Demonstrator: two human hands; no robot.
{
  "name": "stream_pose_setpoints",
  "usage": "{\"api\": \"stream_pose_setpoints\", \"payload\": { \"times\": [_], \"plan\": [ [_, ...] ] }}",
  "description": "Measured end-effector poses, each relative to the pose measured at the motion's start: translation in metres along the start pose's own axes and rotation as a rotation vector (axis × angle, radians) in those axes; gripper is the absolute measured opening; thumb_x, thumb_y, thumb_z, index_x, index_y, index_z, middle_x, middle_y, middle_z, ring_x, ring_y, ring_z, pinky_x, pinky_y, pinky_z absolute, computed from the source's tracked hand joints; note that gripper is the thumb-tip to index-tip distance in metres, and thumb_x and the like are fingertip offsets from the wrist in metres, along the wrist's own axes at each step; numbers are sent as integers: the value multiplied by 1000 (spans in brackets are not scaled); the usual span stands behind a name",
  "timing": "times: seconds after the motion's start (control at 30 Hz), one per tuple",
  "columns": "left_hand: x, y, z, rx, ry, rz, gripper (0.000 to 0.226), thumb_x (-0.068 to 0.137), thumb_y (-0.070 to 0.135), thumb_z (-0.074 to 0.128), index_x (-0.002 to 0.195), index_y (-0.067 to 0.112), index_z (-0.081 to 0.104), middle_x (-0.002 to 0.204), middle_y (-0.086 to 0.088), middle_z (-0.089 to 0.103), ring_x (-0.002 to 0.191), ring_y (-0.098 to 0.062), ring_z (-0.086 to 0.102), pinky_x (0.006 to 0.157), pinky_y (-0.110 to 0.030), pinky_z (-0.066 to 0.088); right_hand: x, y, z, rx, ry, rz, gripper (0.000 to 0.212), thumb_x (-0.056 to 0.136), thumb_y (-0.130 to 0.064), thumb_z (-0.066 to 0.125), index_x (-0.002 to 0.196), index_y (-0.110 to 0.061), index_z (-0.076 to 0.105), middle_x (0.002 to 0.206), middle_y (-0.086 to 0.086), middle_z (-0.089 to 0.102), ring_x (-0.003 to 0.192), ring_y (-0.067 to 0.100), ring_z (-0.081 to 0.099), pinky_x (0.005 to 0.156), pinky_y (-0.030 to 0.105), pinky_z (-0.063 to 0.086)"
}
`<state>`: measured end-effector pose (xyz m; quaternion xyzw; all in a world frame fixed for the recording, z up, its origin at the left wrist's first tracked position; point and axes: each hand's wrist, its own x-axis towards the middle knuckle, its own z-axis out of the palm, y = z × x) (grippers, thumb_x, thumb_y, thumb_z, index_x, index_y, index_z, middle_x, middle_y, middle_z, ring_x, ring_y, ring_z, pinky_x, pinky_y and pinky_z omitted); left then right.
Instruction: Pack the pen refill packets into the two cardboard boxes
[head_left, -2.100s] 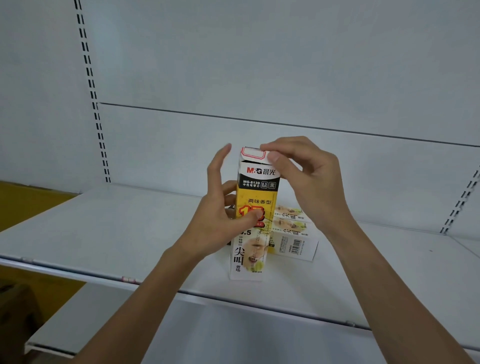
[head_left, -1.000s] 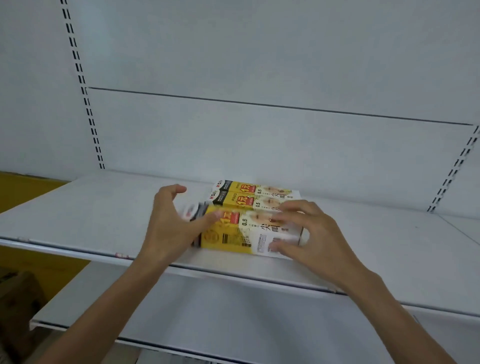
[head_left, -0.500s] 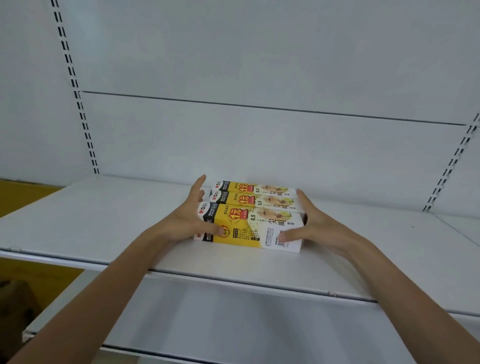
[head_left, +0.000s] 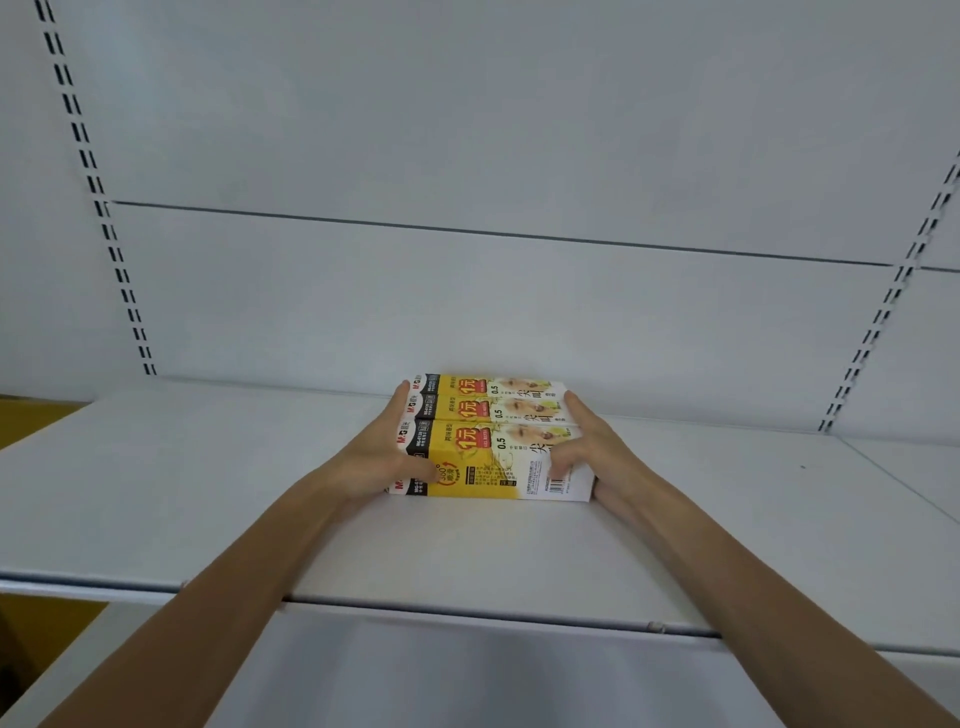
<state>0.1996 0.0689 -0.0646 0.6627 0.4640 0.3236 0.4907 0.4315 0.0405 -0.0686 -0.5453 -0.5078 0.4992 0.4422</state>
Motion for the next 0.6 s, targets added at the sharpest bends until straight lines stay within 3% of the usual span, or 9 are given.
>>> {"api": "stream_pose_setpoints", "payload": {
  "times": [0.13, 0.27, 0.33, 0.4, 0.47, 0.5, 0.53, 0.6],
  "plan": [
    [2, -4, 2, 7, -3, 19, 97, 75, -15, 59, 144, 27, 7, 98, 14, 57, 83, -8, 60, 68, -20, 49, 2, 1, 2, 6, 13, 2, 103, 66, 23, 49, 150, -21, 6, 102, -6, 62, 86, 16, 67, 64, 28, 54],
    [5, -2, -4, 4, -47, 20, 94, 79, -12, 54, 144, 31, 3, 106, 13, 58, 83, -6, 60, 65, -17, 48, 1, -6, 1, -99, 24, 29, 114, 49, 1, 55, 149, -24, 8, 103, -11, 60, 89, 12, 64, 66, 25, 50],
    [-3, 3, -4, 54, -76, 27, 99, 79, -11, 57, 144, 32, -6, 120, 11, 50, 84, -2, 57, 61, -13, 47, -13, -15, 4, -254, -10, 32, 108, 54, -6, 60, 149, -24, 11, 100, -18, 57, 89, 4, 59, 66, 17, 46],
    [-17, 6, -2, 116, -86, 113, 103, 76, -12, 62, 142, 33, -4, 118, 15, 45, 88, -2, 55, 59, -8, 46, -26, -20, 7, -419, 1, -26, 91, 71, -3, 65, 147, -19, 17, 103, -19, 52, 93, 2, 53, 68, 9, 43],
    [-32, 6, -6, 188, 12, 195, 92, 73, -8, 67, 137, 33, 14, 116, 19, 41, 104, -7, 46, 73, -5, 39, -39, -22, 9, -492, 117, -93, 83, 82, -4, 63, 148, -17, 14, 130, -9, 41, 120, 9, 39, 95, 16, 36],
    [-44, 2, -6, 305, 103, 237, 85, 73, -1, 69, 138, 27, 21, 123, 16, 39, 115, -9, 39, 84, -6, 31, -50, -20, 14, -560, 195, -147, 86, 82, -7, 64, 149, -18, 11, 145, -6, 29, 134, 11, 26, 108, 22, 24],
    [-58, -11, -5, 392, 242, 295, 79, 75, 9, 69, 139, 21, 25, 131, 10, 37, 123, -12, 33, 95, -12, 26, -63, -8, 23, -612, 265, -235, 84, 83, -9, 64, 148, -21, 13, 151, -6, 21, 140, 12, 16, 112, 23, 15],
    [-87, -34, 2, 405, 479, 501, 56, 76, 20, 59, 129, 24, 42, 124, 11, 44, 116, -7, 40, 98, -18, 31, -96, 18, 44, -620, 477, -497, 68, 83, -12, 58, 140, -27, 26, 145, -7, 31, 137, 12, 28, 109, 18, 20]
  ]
}}
